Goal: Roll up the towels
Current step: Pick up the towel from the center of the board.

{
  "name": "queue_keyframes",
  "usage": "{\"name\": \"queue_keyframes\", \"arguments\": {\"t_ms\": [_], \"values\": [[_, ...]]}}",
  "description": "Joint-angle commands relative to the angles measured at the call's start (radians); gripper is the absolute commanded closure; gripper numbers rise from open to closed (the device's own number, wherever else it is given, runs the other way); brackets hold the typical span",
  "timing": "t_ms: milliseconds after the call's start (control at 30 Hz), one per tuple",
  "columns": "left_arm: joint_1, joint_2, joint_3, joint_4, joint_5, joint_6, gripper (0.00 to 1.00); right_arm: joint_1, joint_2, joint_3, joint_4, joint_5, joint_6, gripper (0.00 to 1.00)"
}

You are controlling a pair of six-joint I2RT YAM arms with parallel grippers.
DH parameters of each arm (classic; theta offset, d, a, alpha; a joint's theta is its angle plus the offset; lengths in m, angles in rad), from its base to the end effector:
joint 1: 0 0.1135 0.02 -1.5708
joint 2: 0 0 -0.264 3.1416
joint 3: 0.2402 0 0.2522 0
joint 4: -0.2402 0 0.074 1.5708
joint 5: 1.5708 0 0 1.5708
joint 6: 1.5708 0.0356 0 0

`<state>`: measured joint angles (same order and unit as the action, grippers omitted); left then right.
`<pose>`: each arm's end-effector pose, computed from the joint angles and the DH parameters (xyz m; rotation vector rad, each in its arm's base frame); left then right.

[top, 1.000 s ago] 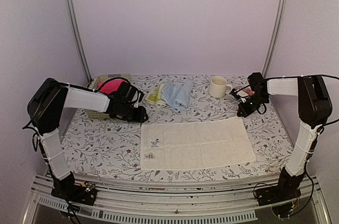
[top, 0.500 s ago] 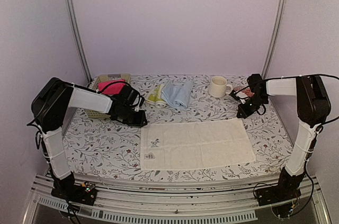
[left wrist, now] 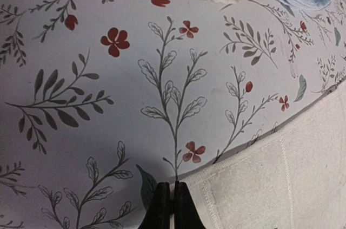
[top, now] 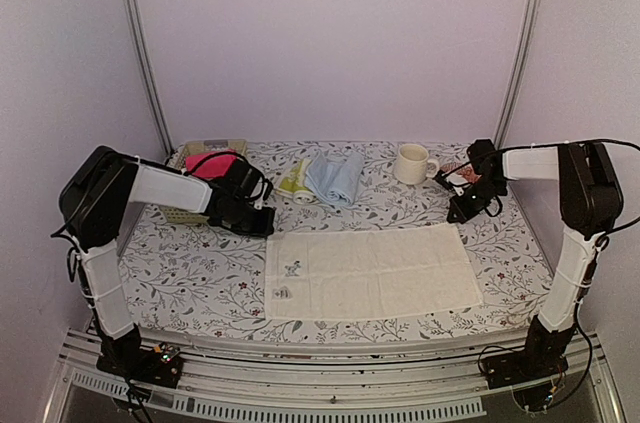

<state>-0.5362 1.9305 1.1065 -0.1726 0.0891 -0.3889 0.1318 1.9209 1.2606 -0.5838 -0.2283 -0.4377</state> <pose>0.3275 -0.1983 0.1297 0.2281 2.6206 -0.4515 0.3714 0.0574 0.1557 -0.8298 2.6484 0.2447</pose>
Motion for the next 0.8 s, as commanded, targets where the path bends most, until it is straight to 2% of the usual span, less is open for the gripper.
{"name": "queue_keyframes", "arguments": {"t_ms": [0, 333, 533, 767], "values": [[0.023, -0.064, 0.059, 0.003, -0.067, 0.045, 1.0, -0.043, 0.015, 0.09, -0.025, -0.051, -0.012, 0.98], [0.045, -0.101, 0.105, 0.014, -0.068, 0.081, 1.0, -0.072, 0.059, 0.245, -0.058, -0.096, -0.026, 0.98], [0.044, -0.137, 0.058, 0.053, -0.005, 0.071, 1.0, -0.071, 0.048, 0.202, -0.046, -0.104, -0.04, 0.98], [0.039, -0.203, 0.0, 0.054, 0.062, 0.069, 1.0, -0.078, -0.053, 0.094, -0.031, -0.152, -0.066, 0.98]]}}
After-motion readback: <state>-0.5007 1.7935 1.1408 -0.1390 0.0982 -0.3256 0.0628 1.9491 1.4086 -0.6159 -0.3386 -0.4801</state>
